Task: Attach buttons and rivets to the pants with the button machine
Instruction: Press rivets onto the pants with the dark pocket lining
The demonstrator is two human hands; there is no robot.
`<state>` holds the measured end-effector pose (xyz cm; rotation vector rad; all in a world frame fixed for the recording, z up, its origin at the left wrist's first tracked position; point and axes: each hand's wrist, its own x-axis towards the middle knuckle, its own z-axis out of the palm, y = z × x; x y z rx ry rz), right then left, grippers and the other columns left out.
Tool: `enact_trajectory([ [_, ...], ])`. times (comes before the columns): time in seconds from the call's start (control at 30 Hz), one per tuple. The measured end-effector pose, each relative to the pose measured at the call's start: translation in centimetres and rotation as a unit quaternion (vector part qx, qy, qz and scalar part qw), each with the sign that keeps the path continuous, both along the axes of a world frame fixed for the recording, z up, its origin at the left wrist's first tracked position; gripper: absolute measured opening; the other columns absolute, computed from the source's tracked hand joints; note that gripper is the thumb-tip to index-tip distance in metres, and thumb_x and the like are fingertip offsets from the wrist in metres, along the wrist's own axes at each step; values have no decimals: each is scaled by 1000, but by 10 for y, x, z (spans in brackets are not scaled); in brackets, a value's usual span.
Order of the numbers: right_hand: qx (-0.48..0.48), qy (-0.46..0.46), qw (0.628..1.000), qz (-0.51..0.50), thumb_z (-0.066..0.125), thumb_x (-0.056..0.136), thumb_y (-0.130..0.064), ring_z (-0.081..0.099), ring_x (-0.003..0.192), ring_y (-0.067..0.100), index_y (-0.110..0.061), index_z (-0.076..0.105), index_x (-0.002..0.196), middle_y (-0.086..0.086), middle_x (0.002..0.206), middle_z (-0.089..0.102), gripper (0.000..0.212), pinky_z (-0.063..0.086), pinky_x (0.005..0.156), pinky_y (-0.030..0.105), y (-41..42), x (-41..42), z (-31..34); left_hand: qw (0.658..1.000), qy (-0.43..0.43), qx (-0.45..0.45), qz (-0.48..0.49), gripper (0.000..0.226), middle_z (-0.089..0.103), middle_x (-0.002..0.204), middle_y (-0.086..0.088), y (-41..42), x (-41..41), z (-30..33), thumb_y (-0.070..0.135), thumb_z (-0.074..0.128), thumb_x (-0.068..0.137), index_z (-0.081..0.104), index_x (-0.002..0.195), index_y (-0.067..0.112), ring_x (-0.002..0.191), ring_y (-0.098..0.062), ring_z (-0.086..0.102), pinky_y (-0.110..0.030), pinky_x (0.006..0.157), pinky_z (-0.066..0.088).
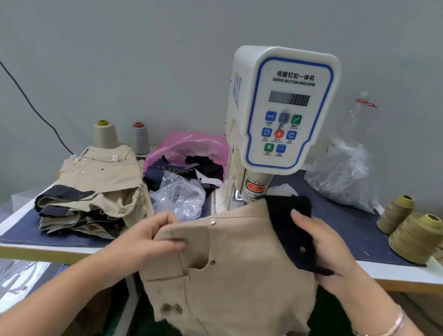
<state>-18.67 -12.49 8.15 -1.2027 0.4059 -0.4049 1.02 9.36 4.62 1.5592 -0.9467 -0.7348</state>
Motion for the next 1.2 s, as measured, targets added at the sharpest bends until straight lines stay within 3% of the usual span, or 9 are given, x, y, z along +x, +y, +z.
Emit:
enact_trajectory([
  [0.1,-226,159,960,-53,63,87,-19,64,70,20,-8,72,84,11,83,70,15,50,63,27,-24,-22,1,997,-56,-53,-13,20,50,66,9,-16,-5,31,19,71,70,52,73,22,62,-4,43,-12,54,35],
  [0.17,-442,230,851,-168,64,89,-26,57,67,14,-17,65,78,-2,71,65,14,44,63,28,-32,-33,-1,990,-114,-76,-33,23,47,63,13,-31,-10,50,9,70,72,48,73,17,60,-3,40,-13,54,34],
  [0.3,-527,9,839,-133,61,78,-48,58,92,-8,-35,62,93,-24,95,64,20,43,78,8,13,-19,19,964,-241,-45,-101,32,50,65,14,-57,-21,75,-6,69,75,49,71,20,62,-3,44,-19,59,35],
  [0.37,-515,34,856,24,59,77,-54,49,113,-13,-41,54,117,-30,118,57,43,38,93,7,30,3,22,958,-250,-51,-131,31,51,65,15,-63,-26,83,-6,67,75,49,73,19,62,-1,46,-16,59,36],
  [0.47,-471,73,871,118,63,89,-29,58,91,-3,-35,63,103,-11,98,68,15,48,85,23,40,32,25,962,-225,-71,-138,31,52,71,15,-60,-25,90,-9,68,79,51,82,17,64,-1,47,-13,60,38],
  [0.8,-174,42,984,16,54,93,-17,66,62,-4,-31,74,55,-12,66,71,45,46,53,7,6,34,28,992,-79,65,-73,38,63,111,1,-17,-10,17,41,67,83,56,113,20,107,-12,60,-29,97,47],
  [0.9,-125,49,991,-4,62,83,-24,71,73,7,-13,75,78,6,85,74,17,54,64,16,0,28,30,991,-74,85,-71,39,63,109,8,-17,-16,1,53,64,78,59,108,29,104,-5,60,-17,90,46],
  [1.03,-26,-16,999,-29,62,78,-24,57,117,30,2,59,122,25,123,58,51,48,99,39,-4,15,26,989,-50,102,-93,42,61,115,13,-26,-21,-9,48,66,78,55,111,25,109,-2,58,-19,93,44],
  [1.2,2,-110,994,-17,40,93,-18,71,72,5,-18,77,59,-1,77,75,51,53,52,16,-18,-7,40,975,-81,163,-130,46,59,121,-6,-27,-20,-31,41,71,79,50,115,23,116,-20,57,-40,105,43],
])
